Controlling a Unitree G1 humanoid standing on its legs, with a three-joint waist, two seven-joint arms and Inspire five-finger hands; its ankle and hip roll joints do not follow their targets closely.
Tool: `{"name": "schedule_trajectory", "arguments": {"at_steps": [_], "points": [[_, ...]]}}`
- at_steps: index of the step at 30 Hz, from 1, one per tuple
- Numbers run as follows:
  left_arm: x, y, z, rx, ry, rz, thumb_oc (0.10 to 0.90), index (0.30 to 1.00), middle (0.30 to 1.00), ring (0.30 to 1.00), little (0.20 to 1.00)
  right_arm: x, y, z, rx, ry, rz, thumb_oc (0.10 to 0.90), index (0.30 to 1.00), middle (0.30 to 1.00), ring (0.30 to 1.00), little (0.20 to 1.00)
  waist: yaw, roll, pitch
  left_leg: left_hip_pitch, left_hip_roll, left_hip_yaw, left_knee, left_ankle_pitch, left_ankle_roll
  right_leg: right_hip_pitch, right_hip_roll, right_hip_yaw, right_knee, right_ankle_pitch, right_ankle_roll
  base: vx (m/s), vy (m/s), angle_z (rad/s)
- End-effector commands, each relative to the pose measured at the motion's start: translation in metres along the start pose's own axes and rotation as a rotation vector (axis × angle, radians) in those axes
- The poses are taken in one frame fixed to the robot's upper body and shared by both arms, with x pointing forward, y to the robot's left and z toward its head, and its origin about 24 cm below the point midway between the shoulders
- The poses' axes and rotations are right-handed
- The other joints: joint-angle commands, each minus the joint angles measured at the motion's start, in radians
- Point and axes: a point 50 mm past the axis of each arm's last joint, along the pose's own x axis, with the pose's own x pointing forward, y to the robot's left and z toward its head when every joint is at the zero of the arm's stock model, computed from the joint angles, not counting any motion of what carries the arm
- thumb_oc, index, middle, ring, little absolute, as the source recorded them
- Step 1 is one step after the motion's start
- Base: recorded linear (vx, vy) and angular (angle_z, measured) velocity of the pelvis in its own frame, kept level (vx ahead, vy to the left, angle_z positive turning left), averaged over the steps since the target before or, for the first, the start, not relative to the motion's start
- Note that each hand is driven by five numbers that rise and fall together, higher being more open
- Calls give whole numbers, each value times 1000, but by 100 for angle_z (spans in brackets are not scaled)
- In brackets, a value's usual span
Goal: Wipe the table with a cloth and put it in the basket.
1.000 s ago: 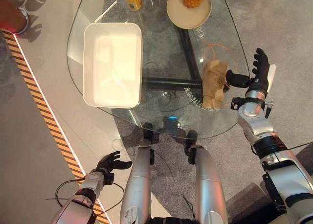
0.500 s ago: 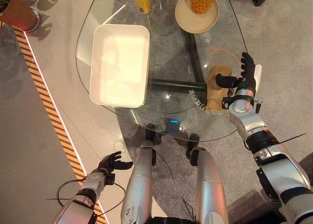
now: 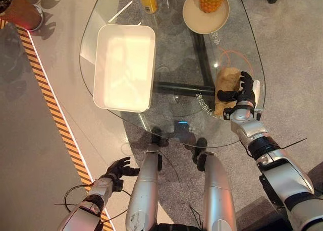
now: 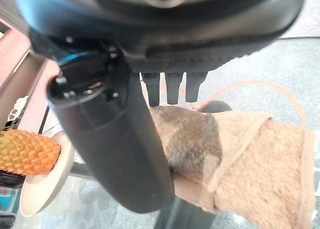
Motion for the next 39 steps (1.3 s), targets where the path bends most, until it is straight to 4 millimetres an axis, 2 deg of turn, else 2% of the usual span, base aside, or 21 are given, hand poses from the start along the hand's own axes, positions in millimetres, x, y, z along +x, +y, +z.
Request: {"name": "schedule_trajectory", "arguments": {"at_steps": [1,17,39], "points": [[-5,-6,-29,5,73,7,800,900,900,900,900,8,-15,31,5,-104,-84,800,900,900,900,900,-9,36,-21,0,-19,61,127,-109,44,28,10,-15,-89,81,0,0,0,0],[-4,-13,-27,-15,63,1,800,900,900,900,900,-1,-6,-6,-52,-21,-153,800,900,900,900,900,-18,37,-21,-1,-17,67,110,-103,45,21,19,-13,-100,86,4,0,0,0],[-2,-19,-22,-24,52,-2,800,900,900,900,900,-23,20,-44,-126,29,-66,800,900,900,900,900,-32,32,-21,-6,-21,71,99,-99,46,17,28,-12,-118,93,7,0,0,0]]}}
